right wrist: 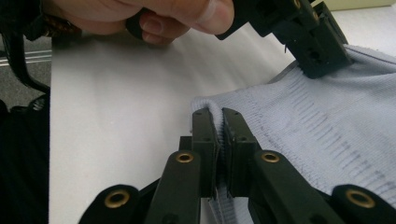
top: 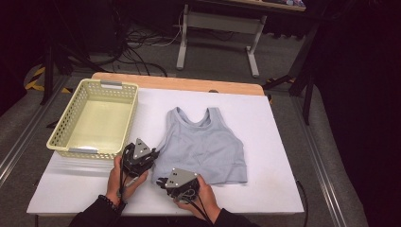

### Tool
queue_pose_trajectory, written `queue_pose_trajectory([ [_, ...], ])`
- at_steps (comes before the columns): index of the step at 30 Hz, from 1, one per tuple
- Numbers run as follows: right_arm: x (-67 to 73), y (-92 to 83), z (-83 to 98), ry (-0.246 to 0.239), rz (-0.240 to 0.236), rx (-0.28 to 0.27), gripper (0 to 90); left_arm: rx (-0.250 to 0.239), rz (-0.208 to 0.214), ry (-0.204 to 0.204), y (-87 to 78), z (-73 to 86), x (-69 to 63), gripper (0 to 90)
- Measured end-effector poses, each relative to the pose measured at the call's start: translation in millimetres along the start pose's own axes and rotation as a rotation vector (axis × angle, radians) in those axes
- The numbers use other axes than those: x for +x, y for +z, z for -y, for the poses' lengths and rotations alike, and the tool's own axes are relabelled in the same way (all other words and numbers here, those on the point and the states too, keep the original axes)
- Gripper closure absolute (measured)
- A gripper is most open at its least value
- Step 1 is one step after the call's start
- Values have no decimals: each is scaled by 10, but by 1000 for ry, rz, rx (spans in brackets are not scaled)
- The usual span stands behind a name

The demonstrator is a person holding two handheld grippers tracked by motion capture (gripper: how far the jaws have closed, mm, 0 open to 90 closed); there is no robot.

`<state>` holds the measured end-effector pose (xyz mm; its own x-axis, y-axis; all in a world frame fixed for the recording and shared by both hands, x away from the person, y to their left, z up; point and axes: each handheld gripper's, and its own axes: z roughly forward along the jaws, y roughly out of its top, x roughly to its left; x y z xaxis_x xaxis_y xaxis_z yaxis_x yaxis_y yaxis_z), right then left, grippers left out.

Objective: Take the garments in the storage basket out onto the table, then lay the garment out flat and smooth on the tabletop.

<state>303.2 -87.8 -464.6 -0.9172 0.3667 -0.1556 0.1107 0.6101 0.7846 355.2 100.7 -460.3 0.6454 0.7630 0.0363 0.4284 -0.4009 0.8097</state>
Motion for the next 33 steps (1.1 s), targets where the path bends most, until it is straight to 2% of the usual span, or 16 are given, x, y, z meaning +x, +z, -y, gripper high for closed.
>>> queue_pose_trajectory([
  [5,3,-45,-31,3,-3,-16,848,-16,1,-1,-36,-20,-6,811],
  [11,-29,-138,-43,13,4,-39,848,-24,-6,36,-37,-56,-44,808],
  [18,-30,-265,-14,21,45,-55,849,-47,16,57,-4,-141,-84,804],
  [25,-70,-491,41,63,112,-76,850,-103,70,64,47,-384,-163,797],
  [29,-147,-683,59,104,155,-119,851,-154,92,80,80,-582,-225,785],
  [33,-258,-876,116,158,205,-160,852,-200,95,91,127,-766,-298,723],
])
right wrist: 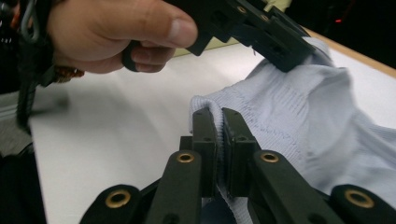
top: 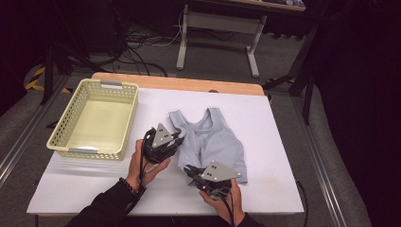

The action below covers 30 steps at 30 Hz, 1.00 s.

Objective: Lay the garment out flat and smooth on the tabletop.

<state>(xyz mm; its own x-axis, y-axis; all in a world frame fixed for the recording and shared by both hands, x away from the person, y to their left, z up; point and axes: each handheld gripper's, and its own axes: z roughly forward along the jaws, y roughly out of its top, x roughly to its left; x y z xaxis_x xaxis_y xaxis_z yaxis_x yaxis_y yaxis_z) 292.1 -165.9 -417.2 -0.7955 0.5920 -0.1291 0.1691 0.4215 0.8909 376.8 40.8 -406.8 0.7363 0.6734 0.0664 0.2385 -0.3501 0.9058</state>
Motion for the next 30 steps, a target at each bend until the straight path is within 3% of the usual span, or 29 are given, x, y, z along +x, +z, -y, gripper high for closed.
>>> queue_pose_trajectory([
  [3,-100,-113,12,31,29,-23,853,-31,-28,13,-12,-101,-32,560],
  [4,-152,-178,25,47,46,-35,853,-107,-18,14,-167,-194,-40,485],
  [5,-179,-213,34,56,54,-39,853,-117,-22,17,-232,-208,-38,438],
  [7,-232,-279,52,69,73,-52,854,-117,-26,22,-292,-213,-36,339],
  [9,-275,-343,69,84,90,-59,854,-130,-14,12,-466,-133,-47,291],
  [13,-359,-483,117,106,138,-68,854,-76,41,11,-534,87,-139,224],
  [17,-448,-648,193,142,184,-78,854,-15,124,34,-416,193,-363,172],
  [18,-448,-648,193,142,184,-78,854,-15,124,34,-416,193,-363,163],
  [19,-465,-685,217,150,193,-79,854,-4,158,51,-351,202,-465,163],
  [23,-516,-814,313,176,237,-83,854,56,221,112,-89,240,-797,141],
  [26,-548,-905,390,194,261,-79,854,105,228,143,130,275,-984,141],
  [30,-570,-989,511,218,285,-62,854,147,207,140,329,287,-1046,145],
])
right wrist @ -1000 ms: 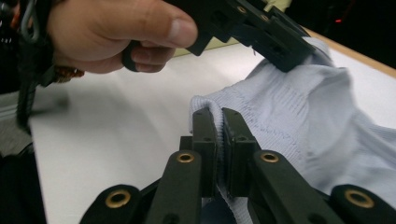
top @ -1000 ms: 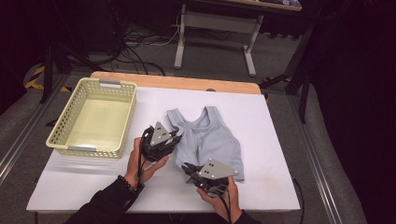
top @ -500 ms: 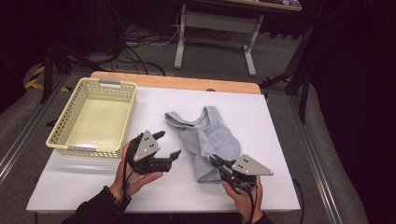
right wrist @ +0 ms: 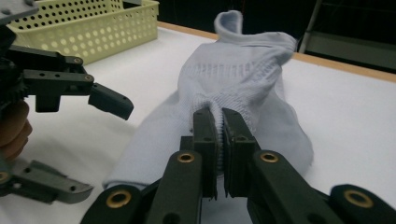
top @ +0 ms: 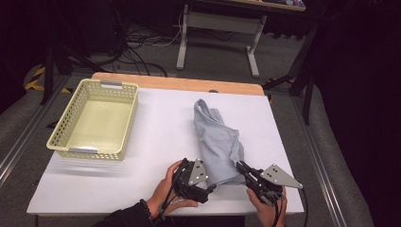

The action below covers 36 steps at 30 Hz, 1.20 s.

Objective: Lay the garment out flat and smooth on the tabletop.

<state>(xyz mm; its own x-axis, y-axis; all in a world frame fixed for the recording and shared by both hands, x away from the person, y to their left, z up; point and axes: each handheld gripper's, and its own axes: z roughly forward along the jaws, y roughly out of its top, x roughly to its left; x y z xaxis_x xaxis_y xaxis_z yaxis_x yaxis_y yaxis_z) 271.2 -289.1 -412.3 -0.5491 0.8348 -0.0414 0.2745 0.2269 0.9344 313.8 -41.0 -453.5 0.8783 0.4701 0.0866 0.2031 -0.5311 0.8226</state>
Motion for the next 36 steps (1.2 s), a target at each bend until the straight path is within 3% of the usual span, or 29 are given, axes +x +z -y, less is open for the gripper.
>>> queue_pose_trajectory([
  [6,-79,-25,129,25,16,40,853,75,-3,-4,144,45,15,161],
  [14,-135,2,287,47,34,113,834,146,-13,47,209,16,-18,242],
  [16,-165,8,317,58,39,138,760,152,16,33,209,13,6,280],
  [19,-207,24,340,74,62,175,564,153,58,32,208,12,28,382],
  [23,-228,-16,284,67,62,130,473,149,101,37,205,12,48,542],
  [27,-230,-50,231,50,64,89,437,148,82,69,194,16,68,723],
  [30,-251,-53,198,52,55,69,436,153,64,102,133,39,109,776],
  [32,-281,-38,164,49,61,58,463,159,70,101,94,63,150,785],
  [36,-353,114,85,51,51,68,480,164,52,116,-40,107,243,796],
])
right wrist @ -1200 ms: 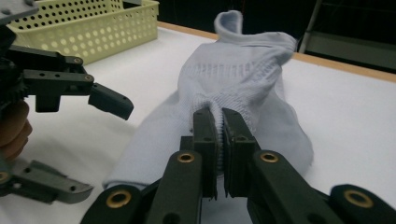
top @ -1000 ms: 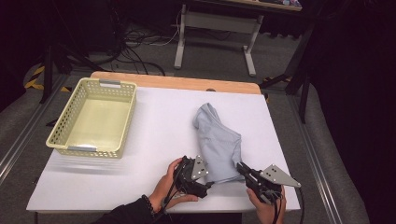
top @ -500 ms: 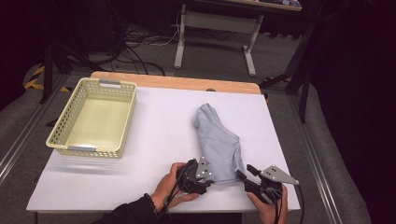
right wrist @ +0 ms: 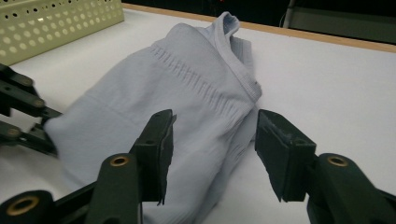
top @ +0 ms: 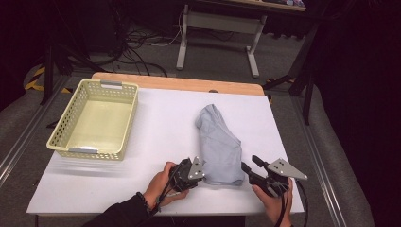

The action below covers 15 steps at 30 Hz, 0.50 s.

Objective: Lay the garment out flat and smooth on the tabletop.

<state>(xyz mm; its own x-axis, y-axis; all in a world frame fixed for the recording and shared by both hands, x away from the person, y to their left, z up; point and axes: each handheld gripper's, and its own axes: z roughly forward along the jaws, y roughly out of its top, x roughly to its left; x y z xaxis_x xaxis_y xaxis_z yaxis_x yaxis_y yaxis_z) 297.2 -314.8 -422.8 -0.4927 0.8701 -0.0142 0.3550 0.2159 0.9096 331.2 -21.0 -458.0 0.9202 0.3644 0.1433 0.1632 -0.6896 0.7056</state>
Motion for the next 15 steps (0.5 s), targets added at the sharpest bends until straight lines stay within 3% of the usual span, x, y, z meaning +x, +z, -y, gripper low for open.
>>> queue_pose_trajectory([
  [6,-75,370,-79,-23,-17,53,477,15,-33,31,-205,105,58,808],
  [11,-90,691,-88,-29,-71,130,475,23,-41,23,-325,212,72,815],
  [15,-77,849,-100,-28,-86,171,474,25,-51,16,-425,291,72,826],
])
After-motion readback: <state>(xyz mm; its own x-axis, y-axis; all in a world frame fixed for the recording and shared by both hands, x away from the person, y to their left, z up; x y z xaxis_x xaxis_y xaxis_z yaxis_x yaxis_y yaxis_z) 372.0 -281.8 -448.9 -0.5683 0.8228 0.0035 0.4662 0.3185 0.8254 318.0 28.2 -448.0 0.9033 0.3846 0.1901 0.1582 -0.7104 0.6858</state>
